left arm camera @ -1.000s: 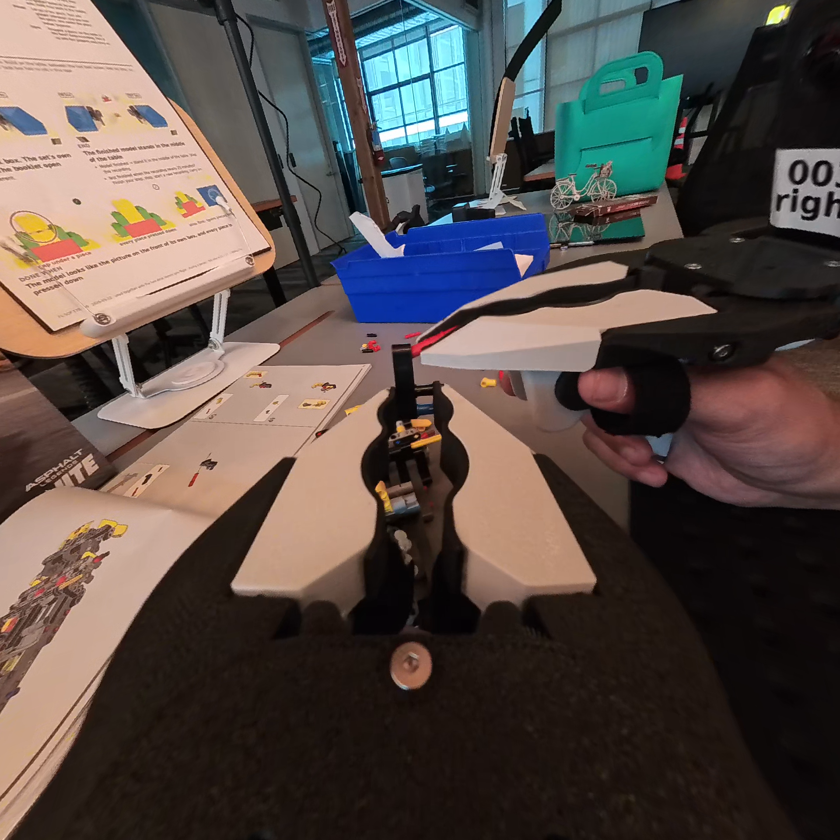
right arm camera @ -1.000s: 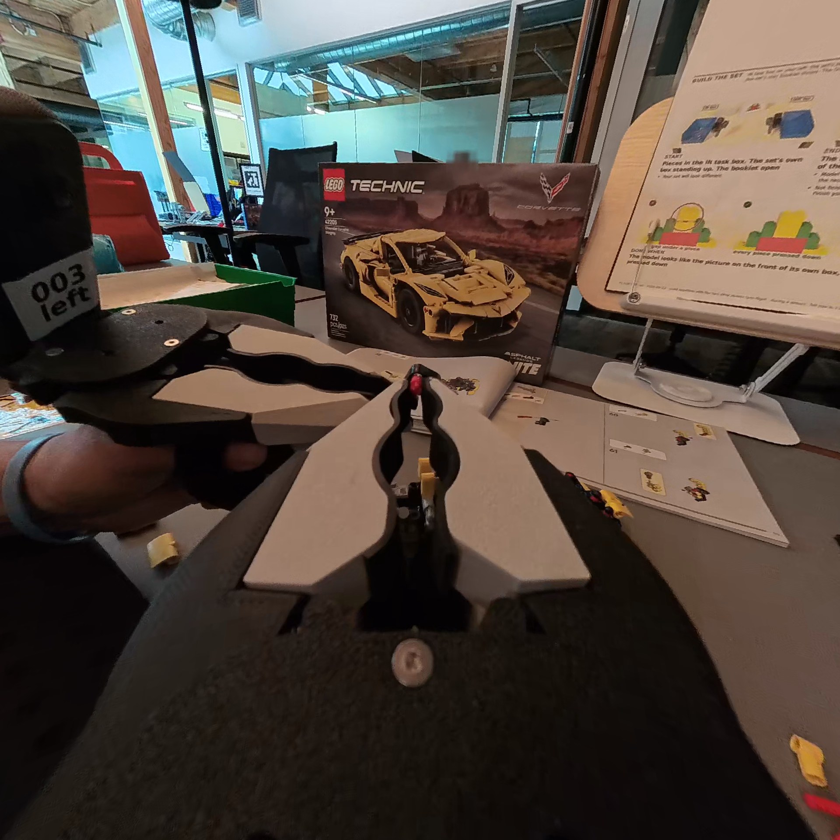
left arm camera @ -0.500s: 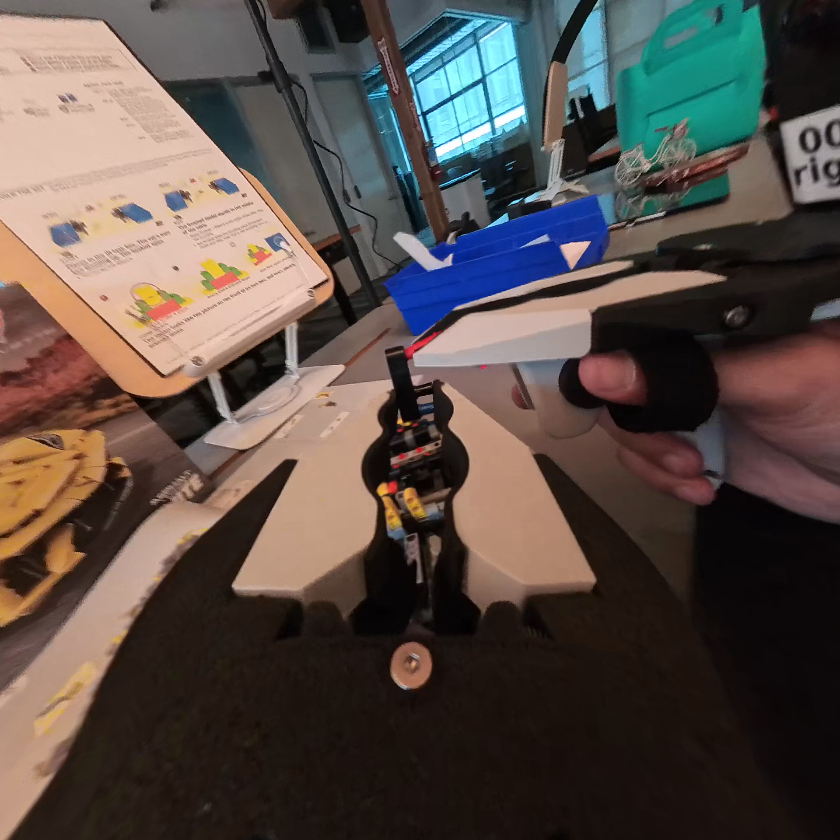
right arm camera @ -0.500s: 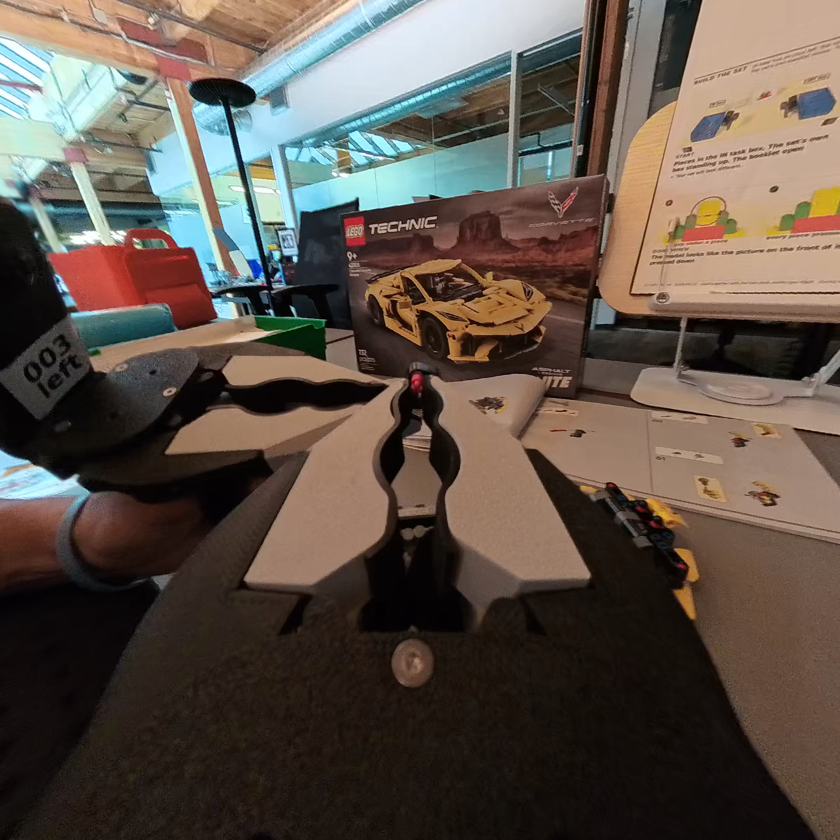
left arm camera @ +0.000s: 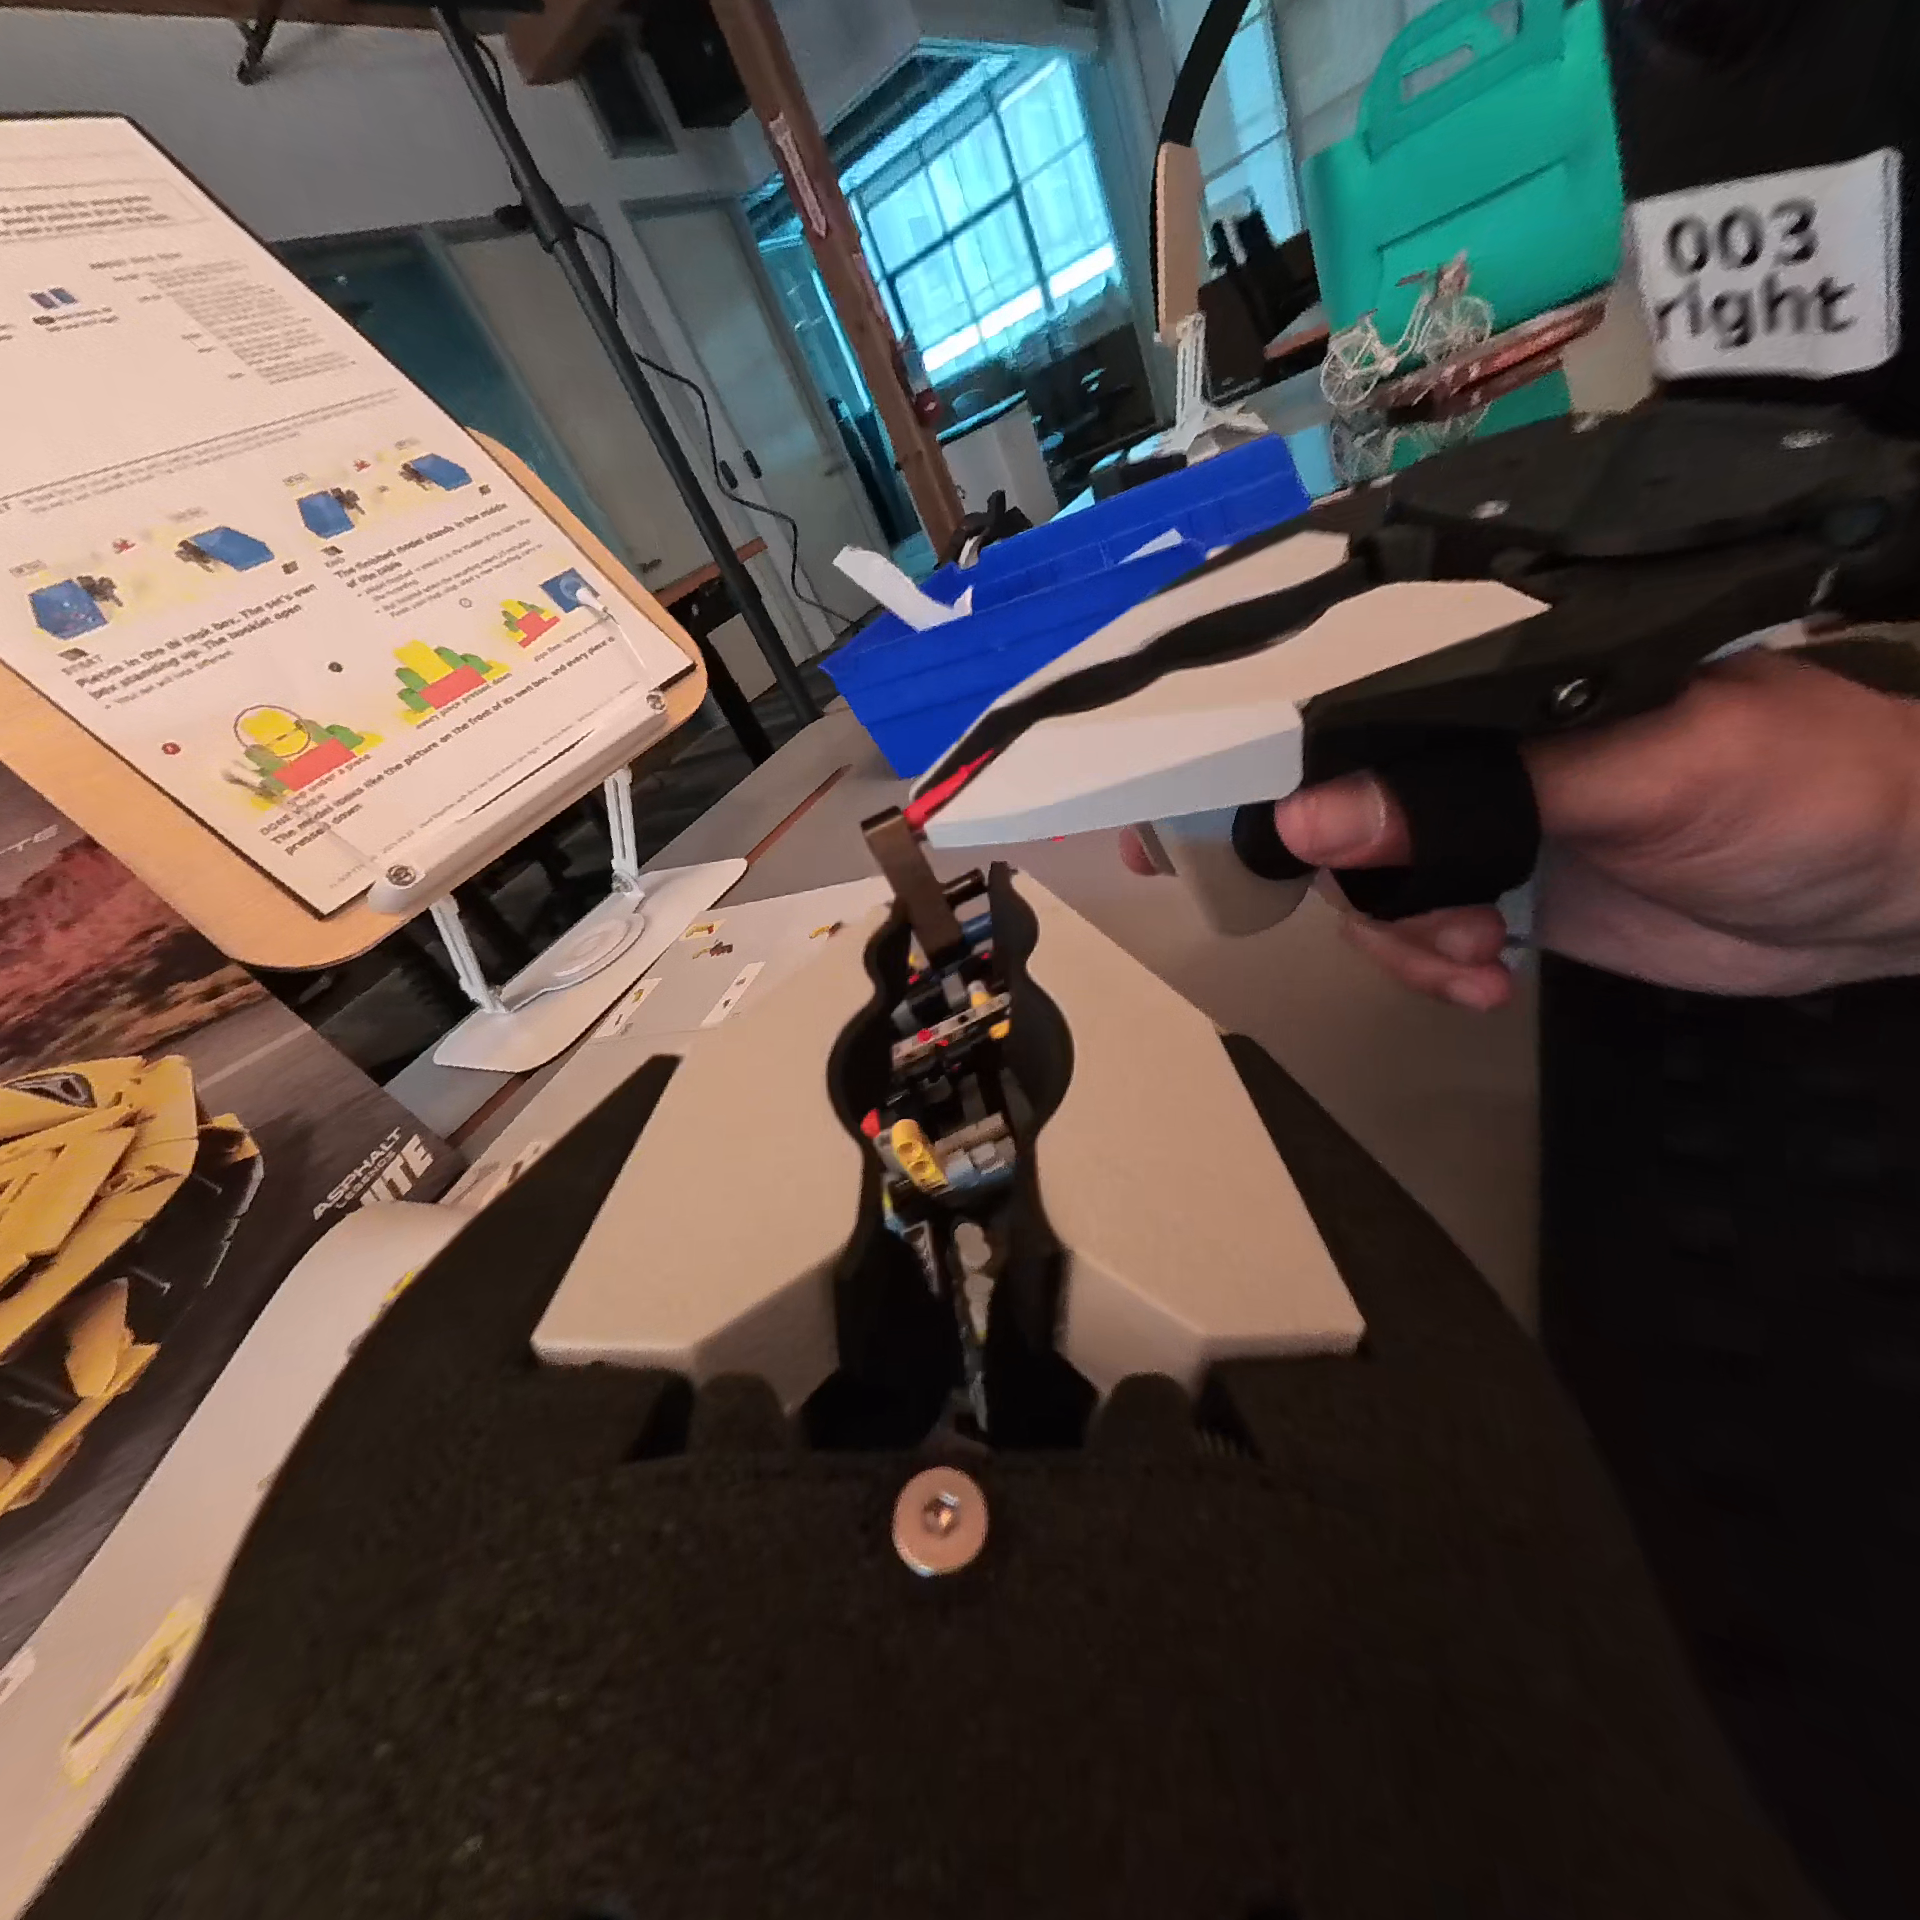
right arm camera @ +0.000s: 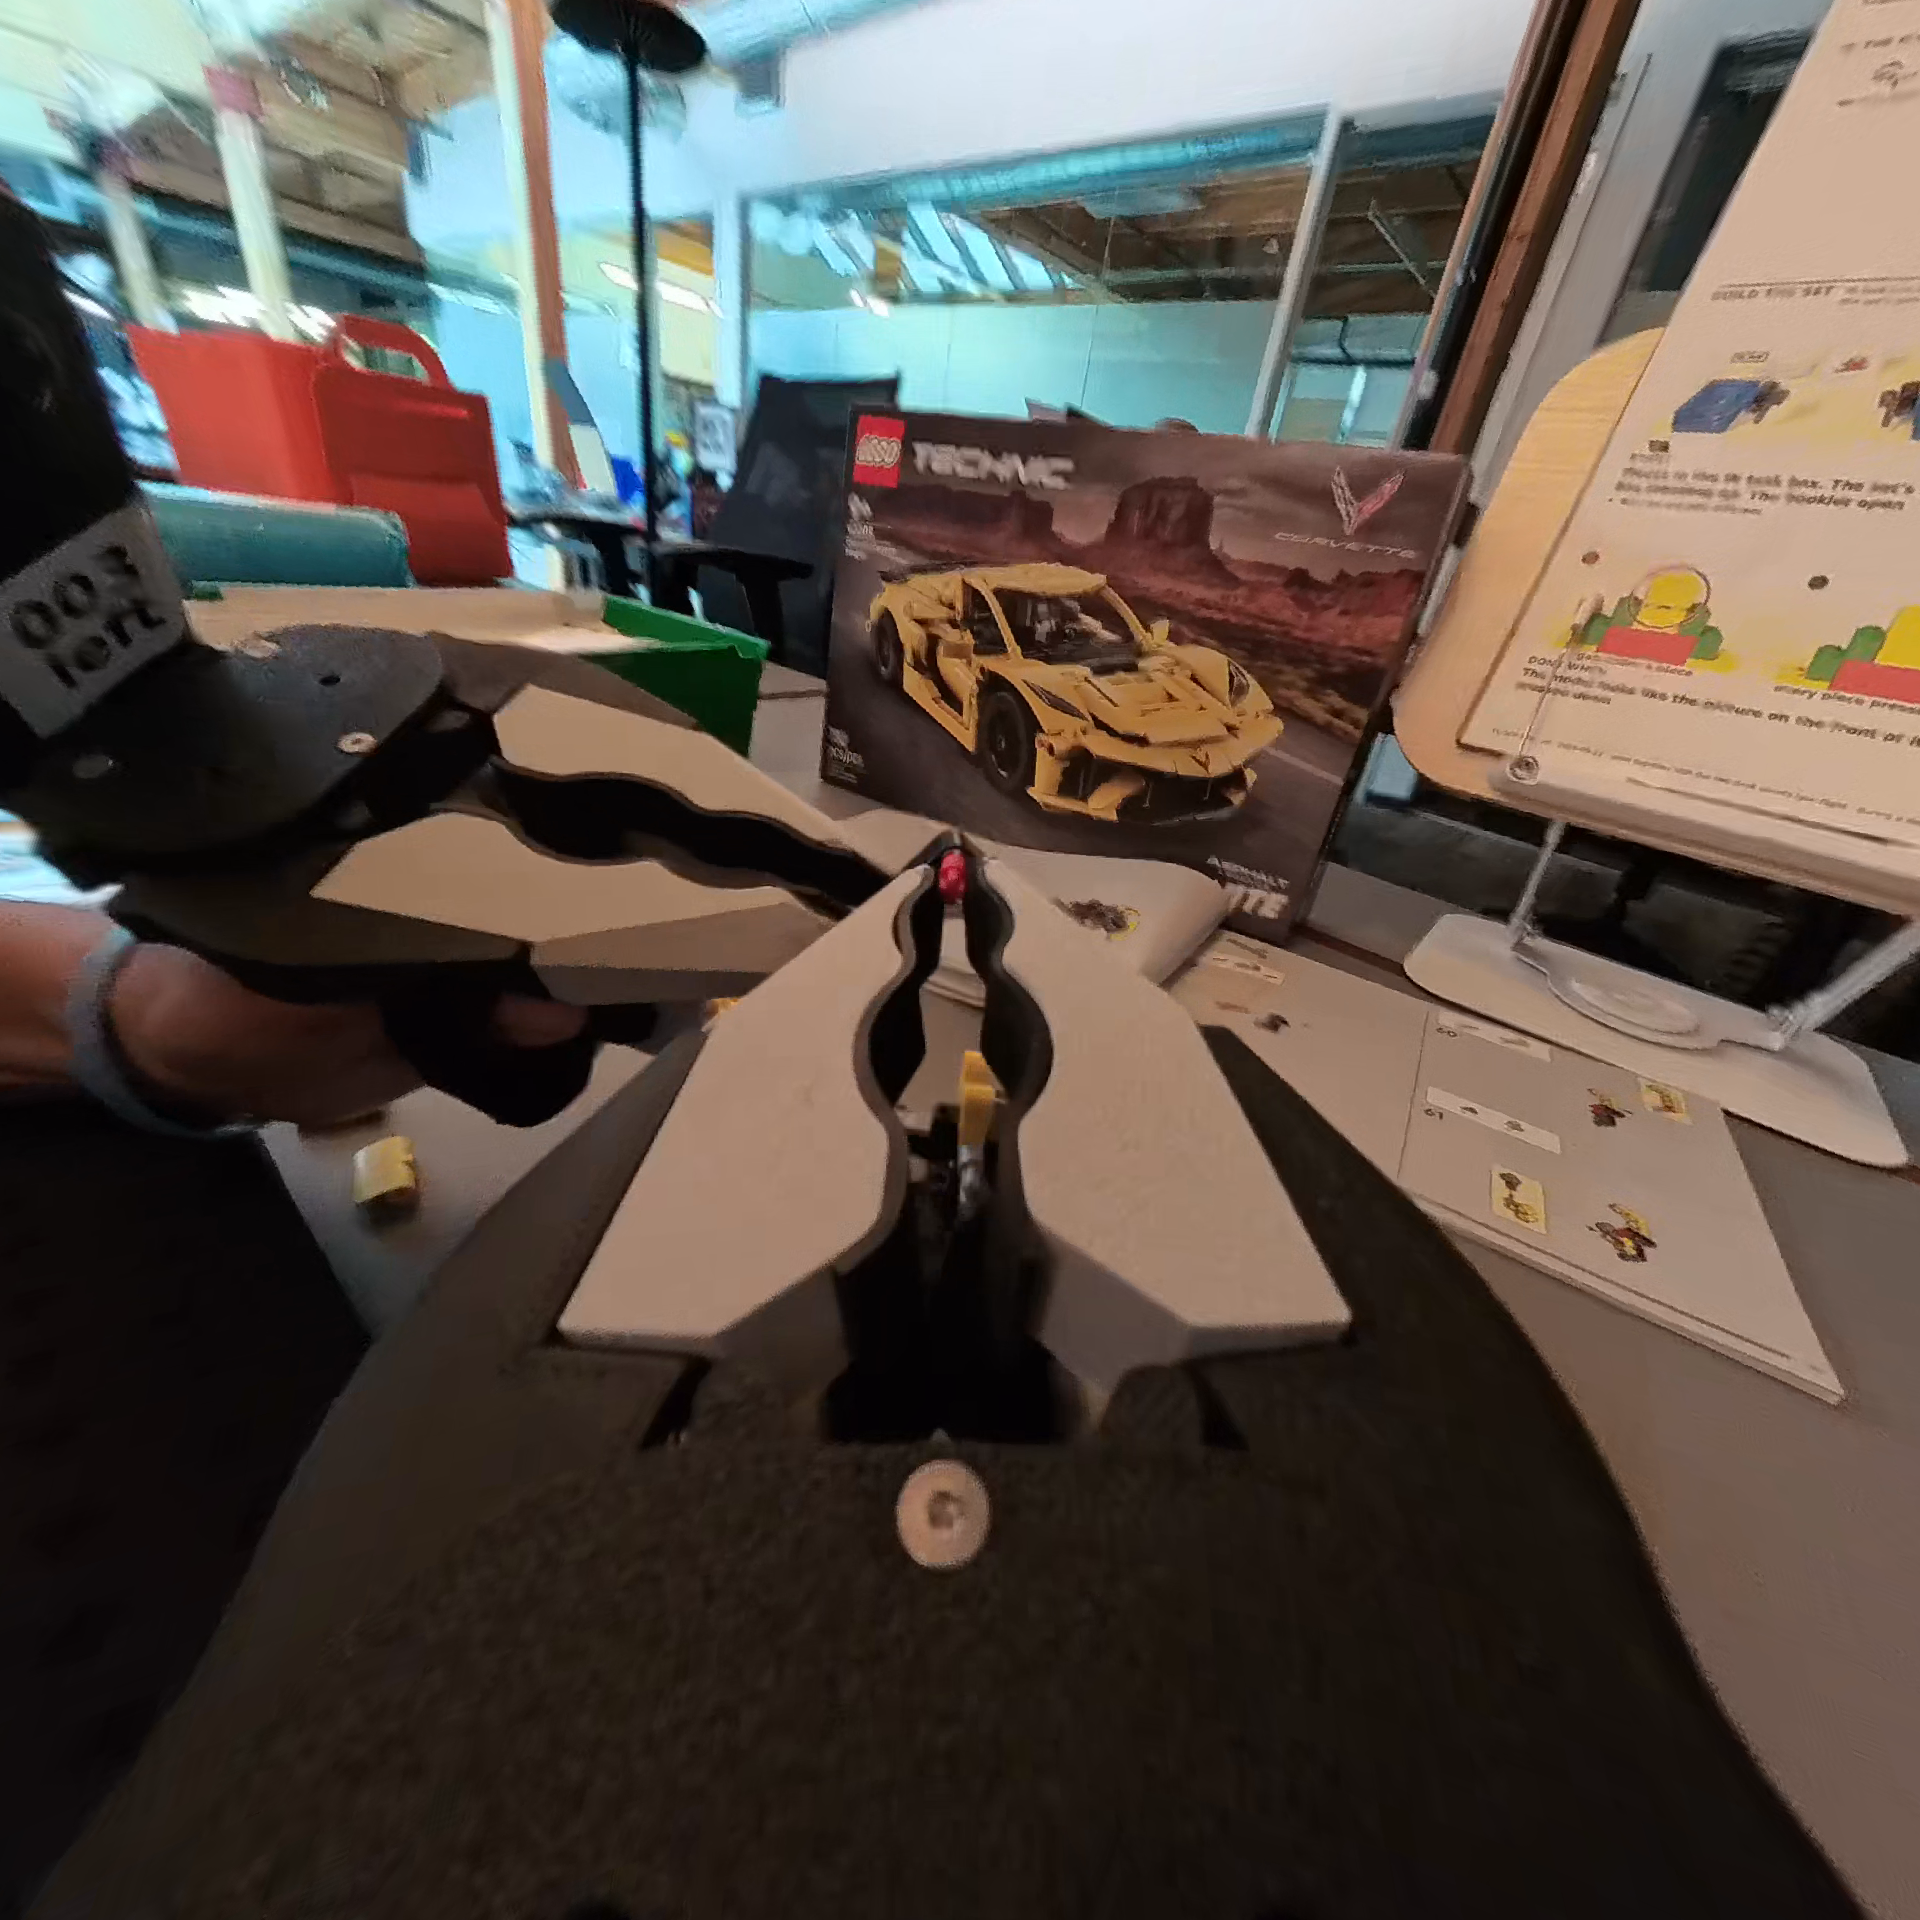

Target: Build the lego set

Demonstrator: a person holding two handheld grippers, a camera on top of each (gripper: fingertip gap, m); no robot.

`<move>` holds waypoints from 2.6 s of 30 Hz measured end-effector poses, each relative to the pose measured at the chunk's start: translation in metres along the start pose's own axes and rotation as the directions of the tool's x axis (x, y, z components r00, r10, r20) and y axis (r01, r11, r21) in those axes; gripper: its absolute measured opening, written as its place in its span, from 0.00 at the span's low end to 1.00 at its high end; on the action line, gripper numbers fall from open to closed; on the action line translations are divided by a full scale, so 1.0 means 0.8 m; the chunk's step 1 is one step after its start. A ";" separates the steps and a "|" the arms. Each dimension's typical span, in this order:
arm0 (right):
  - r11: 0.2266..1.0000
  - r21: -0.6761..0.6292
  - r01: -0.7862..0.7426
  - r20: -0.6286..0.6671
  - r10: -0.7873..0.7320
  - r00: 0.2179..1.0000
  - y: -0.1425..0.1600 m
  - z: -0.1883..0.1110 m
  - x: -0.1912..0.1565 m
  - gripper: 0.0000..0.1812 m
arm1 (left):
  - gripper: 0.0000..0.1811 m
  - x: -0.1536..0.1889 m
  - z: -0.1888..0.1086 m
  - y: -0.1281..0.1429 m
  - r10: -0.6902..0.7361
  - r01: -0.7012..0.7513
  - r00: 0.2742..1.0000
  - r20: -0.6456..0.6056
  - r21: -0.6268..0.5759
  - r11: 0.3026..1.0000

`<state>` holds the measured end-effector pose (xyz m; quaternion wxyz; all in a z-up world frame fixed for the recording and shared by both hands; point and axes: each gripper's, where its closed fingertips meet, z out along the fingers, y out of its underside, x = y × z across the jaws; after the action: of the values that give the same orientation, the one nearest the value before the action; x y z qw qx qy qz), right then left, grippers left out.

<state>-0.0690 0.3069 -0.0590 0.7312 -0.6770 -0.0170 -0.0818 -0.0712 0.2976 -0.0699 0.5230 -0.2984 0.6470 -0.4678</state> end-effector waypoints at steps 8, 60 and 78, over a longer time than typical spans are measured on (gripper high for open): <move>0.997 0.007 -0.073 0.106 0.072 0.992 -0.001 -0.005 -0.007 0.02 | 0.09 0.006 -0.001 0.002 -0.003 0.003 0.998 -0.061 0.000 1.000; 0.895 -0.076 -0.439 0.123 0.445 0.887 0.026 0.014 -0.005 0.01 | 0.09 -0.019 0.003 0.030 0.308 -0.298 0.949 0.074 -0.120 0.947; 0.947 -0.275 0.167 0.012 -0.171 0.985 0.056 0.009 0.001 0.02 | 0.09 0.003 0.002 0.049 0.257 -0.270 0.961 -0.099 -0.148 0.952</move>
<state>-0.0612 0.3168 -0.1023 0.6205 -0.7675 -0.0591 -0.1496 -0.0661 0.3102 -0.1068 0.5291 -0.2317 0.7366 -0.3518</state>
